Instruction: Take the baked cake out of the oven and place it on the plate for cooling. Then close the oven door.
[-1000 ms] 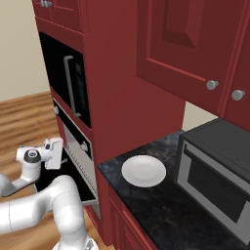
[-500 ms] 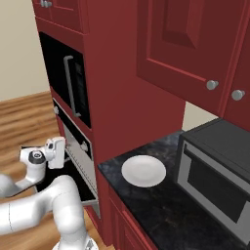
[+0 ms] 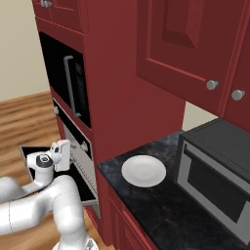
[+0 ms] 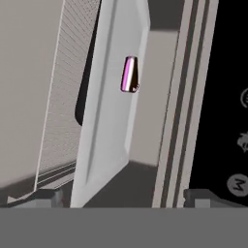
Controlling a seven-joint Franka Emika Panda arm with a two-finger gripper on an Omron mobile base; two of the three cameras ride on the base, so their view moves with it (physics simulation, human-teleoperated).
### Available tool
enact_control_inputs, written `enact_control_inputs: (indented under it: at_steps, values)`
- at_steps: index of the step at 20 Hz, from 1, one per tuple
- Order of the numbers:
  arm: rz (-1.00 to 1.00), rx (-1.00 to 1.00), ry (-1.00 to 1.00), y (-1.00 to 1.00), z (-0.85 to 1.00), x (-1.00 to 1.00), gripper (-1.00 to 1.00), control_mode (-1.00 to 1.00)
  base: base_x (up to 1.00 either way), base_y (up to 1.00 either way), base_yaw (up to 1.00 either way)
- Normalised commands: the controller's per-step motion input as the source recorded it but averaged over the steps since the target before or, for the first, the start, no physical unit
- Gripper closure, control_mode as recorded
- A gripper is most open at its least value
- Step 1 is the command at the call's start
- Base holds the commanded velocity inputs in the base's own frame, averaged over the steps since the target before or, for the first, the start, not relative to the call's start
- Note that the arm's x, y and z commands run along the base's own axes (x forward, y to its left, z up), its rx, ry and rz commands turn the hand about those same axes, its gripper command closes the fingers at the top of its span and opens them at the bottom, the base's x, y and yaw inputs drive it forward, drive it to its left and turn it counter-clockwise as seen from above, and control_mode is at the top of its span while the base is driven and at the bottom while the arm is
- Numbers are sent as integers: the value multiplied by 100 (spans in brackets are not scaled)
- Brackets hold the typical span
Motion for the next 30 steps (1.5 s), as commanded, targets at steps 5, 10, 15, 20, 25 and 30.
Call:
enact_control_inputs:
  at_steps: [5,10,15,20,25,30]
  values:
    - [0,0,-1,0,-17,12,-100,-100,0,0,0]
    - [0,0,0,0,0,21,-100,-100,0,0,0]
    - [0,-1,0,0,-11,24,-100,-100,0,0,0]
    - [0,-4,0,0,-19,36,-100,-100,0,0,0]
    - [0,-3,0,0,-13,28,-100,-100,0,0,0]
    - [0,-7,0,0,-30,31,-100,-100,0,0,0]
